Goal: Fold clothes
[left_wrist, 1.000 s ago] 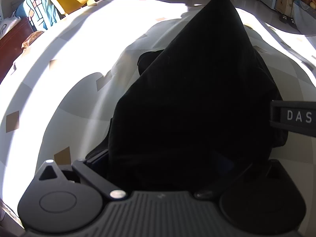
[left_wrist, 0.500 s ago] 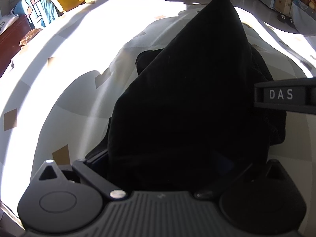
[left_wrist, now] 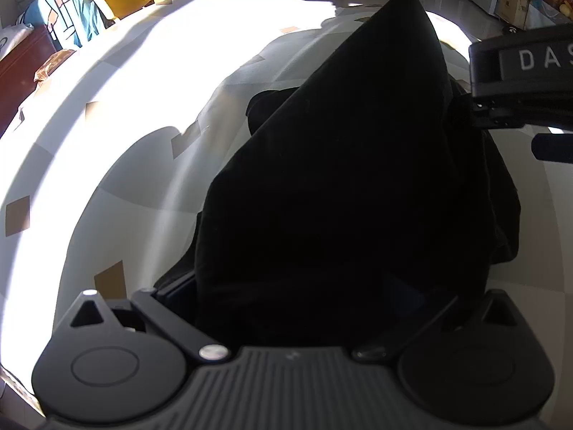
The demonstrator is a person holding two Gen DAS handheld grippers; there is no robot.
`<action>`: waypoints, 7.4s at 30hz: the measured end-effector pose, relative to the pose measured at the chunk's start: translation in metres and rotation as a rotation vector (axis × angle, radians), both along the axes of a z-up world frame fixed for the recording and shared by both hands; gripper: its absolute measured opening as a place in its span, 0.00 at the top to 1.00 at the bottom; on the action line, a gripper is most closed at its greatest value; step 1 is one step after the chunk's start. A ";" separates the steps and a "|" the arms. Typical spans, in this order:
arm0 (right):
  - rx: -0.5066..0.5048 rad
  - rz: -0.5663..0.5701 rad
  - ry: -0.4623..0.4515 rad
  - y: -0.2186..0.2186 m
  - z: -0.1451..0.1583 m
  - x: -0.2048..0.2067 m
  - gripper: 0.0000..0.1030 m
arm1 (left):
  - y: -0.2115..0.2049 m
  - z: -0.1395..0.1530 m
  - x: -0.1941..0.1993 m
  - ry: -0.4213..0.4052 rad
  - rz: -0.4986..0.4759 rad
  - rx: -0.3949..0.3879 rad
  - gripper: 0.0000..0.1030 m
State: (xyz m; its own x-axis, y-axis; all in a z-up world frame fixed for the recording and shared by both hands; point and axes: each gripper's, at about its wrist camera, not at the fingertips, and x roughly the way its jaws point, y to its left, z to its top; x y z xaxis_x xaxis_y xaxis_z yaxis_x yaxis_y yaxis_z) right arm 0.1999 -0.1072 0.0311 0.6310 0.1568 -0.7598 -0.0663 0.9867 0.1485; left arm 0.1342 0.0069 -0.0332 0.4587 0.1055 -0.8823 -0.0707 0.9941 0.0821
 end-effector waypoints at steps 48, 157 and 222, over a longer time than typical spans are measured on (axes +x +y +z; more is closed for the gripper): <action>-0.248 0.087 0.184 -0.037 -0.043 -0.056 0.58 | -0.039 0.018 -0.022 0.014 -0.192 0.022 0.00; -0.142 -0.168 0.142 -0.075 -0.018 -0.064 0.43 | 0.006 0.066 -0.027 -0.101 -0.067 -0.005 0.00; -0.141 -0.135 0.137 -0.061 -0.021 -0.055 0.43 | -0.023 0.063 -0.030 -0.005 -0.159 -0.071 0.00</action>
